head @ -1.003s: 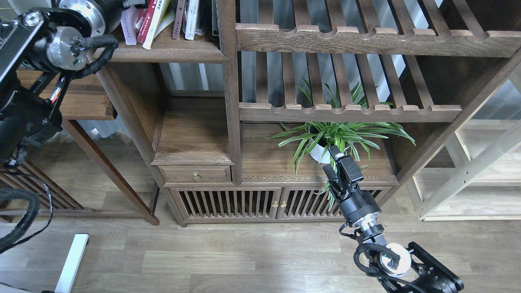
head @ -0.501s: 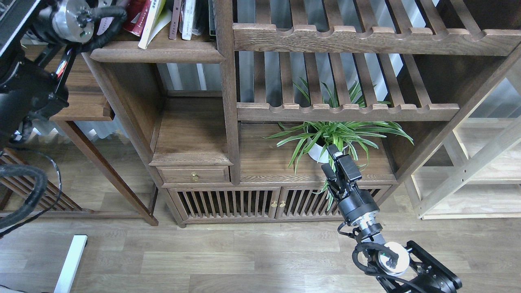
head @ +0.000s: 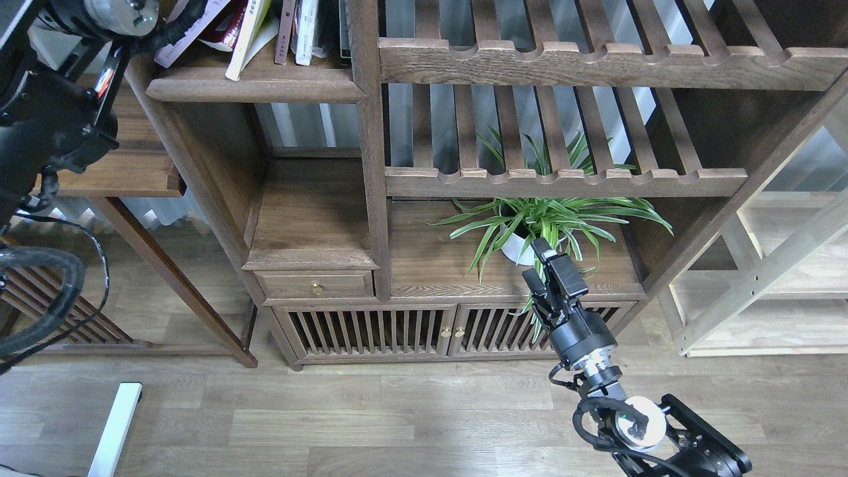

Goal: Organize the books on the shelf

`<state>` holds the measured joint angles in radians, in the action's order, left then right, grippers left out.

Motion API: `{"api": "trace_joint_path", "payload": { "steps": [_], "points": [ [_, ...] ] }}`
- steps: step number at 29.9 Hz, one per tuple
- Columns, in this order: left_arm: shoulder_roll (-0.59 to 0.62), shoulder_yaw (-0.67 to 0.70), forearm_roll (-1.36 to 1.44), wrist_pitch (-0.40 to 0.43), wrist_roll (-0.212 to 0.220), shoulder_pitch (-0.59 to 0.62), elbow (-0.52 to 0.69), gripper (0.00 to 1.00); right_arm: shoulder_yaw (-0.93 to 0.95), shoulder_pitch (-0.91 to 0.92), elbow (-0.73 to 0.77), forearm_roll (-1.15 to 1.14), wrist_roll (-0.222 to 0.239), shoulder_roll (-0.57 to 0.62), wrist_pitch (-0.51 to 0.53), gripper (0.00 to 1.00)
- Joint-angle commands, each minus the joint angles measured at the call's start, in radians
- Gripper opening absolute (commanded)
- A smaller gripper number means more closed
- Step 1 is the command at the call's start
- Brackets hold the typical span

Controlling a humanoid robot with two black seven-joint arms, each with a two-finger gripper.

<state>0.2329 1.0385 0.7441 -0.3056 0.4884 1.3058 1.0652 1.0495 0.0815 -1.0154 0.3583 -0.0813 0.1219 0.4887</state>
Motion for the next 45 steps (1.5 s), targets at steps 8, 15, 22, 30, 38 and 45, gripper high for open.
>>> {"api": "trace_joint_path", "payload": {
  "steps": [8,15,22,30,38,45],
  "points": [
    [0.114,0.041,-0.002,-0.013,0.000,-0.066,0.263,0.53,-0.003,0.009,-0.003,0.002,0.000,-0.005,-0.030,0.95],
    [0.204,0.103,-0.002,-0.013,0.000,-0.172,0.442,0.61,-0.006,0.011,-0.061,0.004,0.002,-0.010,-0.064,0.95],
    [0.212,0.262,-0.014,0.002,0.000,-0.350,0.627,0.63,-0.005,0.014,-0.092,0.004,0.003,0.005,-0.082,0.95],
    [0.143,0.396,-0.032,0.097,0.000,-0.519,0.708,0.65,-0.003,0.046,-0.109,0.004,0.003,0.004,-0.130,0.95],
    [0.068,0.465,-0.067,0.301,0.000,-0.631,0.703,0.71,0.000,0.080,-0.124,0.004,0.003,0.007,-0.163,0.95],
    [0.057,0.469,-0.124,0.393,-0.011,-0.735,0.693,0.90,0.001,0.109,-0.155,0.004,0.003,0.031,-0.185,0.95]
  ]
}}
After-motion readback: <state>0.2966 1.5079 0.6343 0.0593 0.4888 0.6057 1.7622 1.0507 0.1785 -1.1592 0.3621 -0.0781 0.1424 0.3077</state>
